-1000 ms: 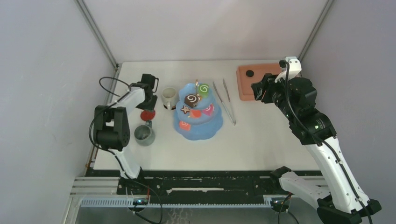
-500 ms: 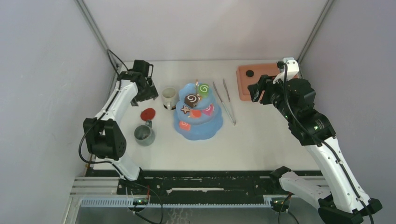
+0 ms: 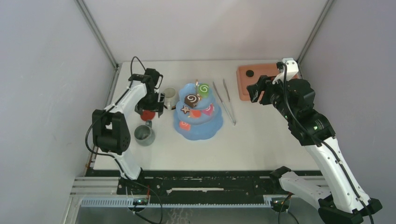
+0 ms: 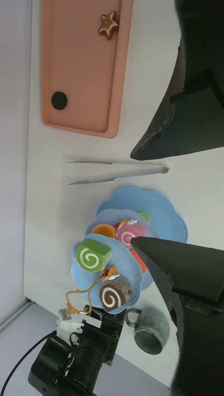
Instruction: Serve the afternoon tea
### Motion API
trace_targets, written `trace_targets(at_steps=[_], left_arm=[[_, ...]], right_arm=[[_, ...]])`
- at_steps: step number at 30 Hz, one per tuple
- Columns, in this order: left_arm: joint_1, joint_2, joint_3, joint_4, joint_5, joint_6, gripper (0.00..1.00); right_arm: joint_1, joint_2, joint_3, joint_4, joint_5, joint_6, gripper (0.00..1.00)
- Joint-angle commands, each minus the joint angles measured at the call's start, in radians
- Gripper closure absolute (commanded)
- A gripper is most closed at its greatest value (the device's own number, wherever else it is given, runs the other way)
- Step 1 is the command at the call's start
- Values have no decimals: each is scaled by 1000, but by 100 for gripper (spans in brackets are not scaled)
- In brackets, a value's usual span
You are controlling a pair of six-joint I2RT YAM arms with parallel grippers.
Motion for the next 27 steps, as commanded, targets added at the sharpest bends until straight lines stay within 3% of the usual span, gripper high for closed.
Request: trace_targets(at_steps=[1, 5, 15, 22, 27], left_arm=[[46, -17, -44, 18, 70, 75, 18], [98, -9, -81, 57, 170, 110, 31], [97, -16, -177, 111, 144, 90, 49], [96, 8, -164, 117, 68, 72, 85], [95, 4, -168, 115, 63, 59, 70]], right_arm=[[8, -21, -1, 34, -5, -4, 30], [7, -20, 0, 33, -6, -2, 30], [13, 42, 44, 24, -11, 2, 30], [16, 58, 49, 21, -17, 5, 30], [3, 51, 48, 22, 0, -3, 29]])
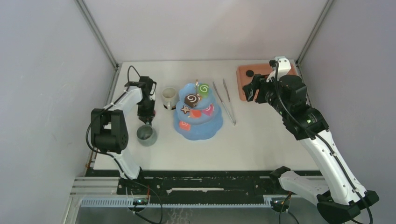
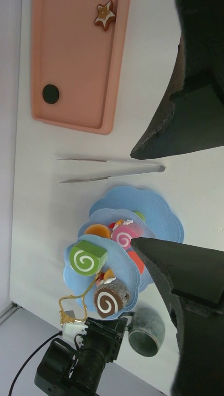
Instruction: Serve the afternoon tea
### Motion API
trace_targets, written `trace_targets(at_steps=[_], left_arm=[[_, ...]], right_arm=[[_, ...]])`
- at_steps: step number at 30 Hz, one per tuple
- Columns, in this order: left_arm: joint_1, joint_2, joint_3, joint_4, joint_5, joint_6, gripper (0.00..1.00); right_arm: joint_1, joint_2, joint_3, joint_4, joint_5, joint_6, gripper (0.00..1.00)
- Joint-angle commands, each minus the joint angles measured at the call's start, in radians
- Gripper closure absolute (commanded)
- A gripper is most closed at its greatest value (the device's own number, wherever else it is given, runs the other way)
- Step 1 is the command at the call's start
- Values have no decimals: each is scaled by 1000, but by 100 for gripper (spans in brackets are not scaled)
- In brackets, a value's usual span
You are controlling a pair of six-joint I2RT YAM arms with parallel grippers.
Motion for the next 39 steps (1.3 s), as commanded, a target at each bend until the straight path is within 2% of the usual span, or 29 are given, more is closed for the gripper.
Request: trace_targets(at_steps=[1, 4, 5, 7, 8, 14, 20, 26, 33, 39], left_arm=[[-2, -3, -7, 17, -34, -12, 69], [-1, -11, -27, 31, -3, -12, 72], [-3, -10, -29, 33, 4, -13, 77], [-1, -6, -17, 28, -6, -28, 98], [1, -7, -9, 22, -14, -41, 100], [60, -86, 27, -1, -92, -235, 100], [178, -170, 13, -5, -1, -442, 100], [233, -249, 26, -23, 60, -757, 100], [253, -205, 174, -162, -21, -1126, 100], [279, -170, 164, -149, -31, -1401, 100]], right_arm=[[-11, -10, 43, 23, 11, -5, 29], [-13, -8, 43, 20, 11, -7, 29], [-13, -4, 44, 20, 8, -4, 29], [-11, 1, 44, 23, 1, 0, 29], [-12, 4, 44, 25, 0, 1, 29], [-14, 6, 44, 28, 9, -7, 29], [-15, 14, 49, 12, 45, -27, 29], [-14, 30, 49, 16, 20, -18, 29], [-7, 34, 49, 9, 5, -10, 29], [-1, 35, 50, 1, -7, -3, 29]])
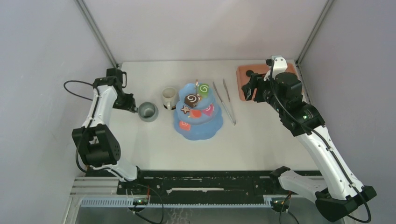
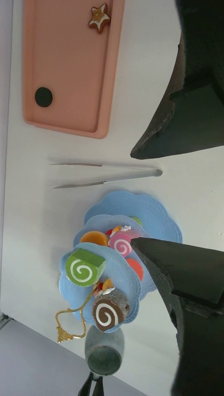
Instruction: Serve the afternoon tea
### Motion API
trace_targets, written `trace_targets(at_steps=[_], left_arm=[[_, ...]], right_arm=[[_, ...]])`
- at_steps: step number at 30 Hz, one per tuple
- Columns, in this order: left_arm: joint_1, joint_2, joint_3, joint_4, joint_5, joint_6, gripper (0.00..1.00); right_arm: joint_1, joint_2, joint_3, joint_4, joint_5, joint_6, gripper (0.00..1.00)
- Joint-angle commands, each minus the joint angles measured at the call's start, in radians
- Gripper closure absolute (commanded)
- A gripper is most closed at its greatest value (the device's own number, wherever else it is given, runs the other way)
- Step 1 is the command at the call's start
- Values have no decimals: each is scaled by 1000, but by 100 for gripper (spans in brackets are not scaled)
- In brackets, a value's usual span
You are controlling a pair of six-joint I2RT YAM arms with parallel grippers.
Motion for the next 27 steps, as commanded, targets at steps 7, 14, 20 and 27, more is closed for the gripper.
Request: trace_targets(at_steps=[7, 14, 20, 27], left_arm=[[59, 82, -26, 51, 83, -426, 100], [79, 105, -64, 111, 130, -495, 100], [94, 101, -91, 111, 131, -515, 100], [103, 112, -145, 150, 152, -529, 100]], right_arm=[[16, -11, 45, -4, -20, 14, 29], [18, -7, 72, -38, -7, 12, 28], [16, 5, 73, -34, 8, 14, 28], [18, 25, 73, -27, -13, 16, 28]])
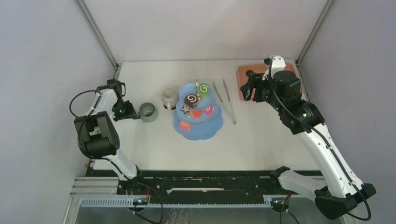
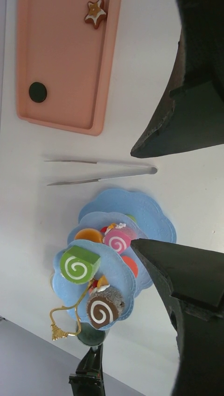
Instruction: Serve the afternoon tea
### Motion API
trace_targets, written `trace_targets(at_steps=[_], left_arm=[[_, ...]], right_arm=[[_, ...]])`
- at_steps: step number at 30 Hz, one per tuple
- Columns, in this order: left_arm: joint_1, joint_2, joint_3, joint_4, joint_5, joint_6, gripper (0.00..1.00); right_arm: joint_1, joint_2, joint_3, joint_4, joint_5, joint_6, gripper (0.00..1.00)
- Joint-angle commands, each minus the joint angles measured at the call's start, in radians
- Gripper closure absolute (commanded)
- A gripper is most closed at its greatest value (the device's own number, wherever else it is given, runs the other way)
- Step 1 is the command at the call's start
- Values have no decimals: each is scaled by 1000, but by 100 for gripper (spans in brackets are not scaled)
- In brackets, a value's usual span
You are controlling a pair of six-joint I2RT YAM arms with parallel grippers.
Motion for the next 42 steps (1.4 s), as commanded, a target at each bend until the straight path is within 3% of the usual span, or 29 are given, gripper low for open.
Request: trace_targets(at_steps=[1, 12, 26, 42], left_arm=[[6, -13, -18, 37, 77, -33, 100], [24, -52, -107, 152, 105, -64, 100], [77, -85, -2, 16, 86, -47, 100], [92, 16, 139, -57, 103, -10, 100]], right_arm=[[6, 7, 35, 18, -3, 8, 27], [15, 6, 36, 12, 1, -1, 27], [18, 13, 41, 13, 5, 4, 27], [20, 5, 37, 7, 14, 0, 27]])
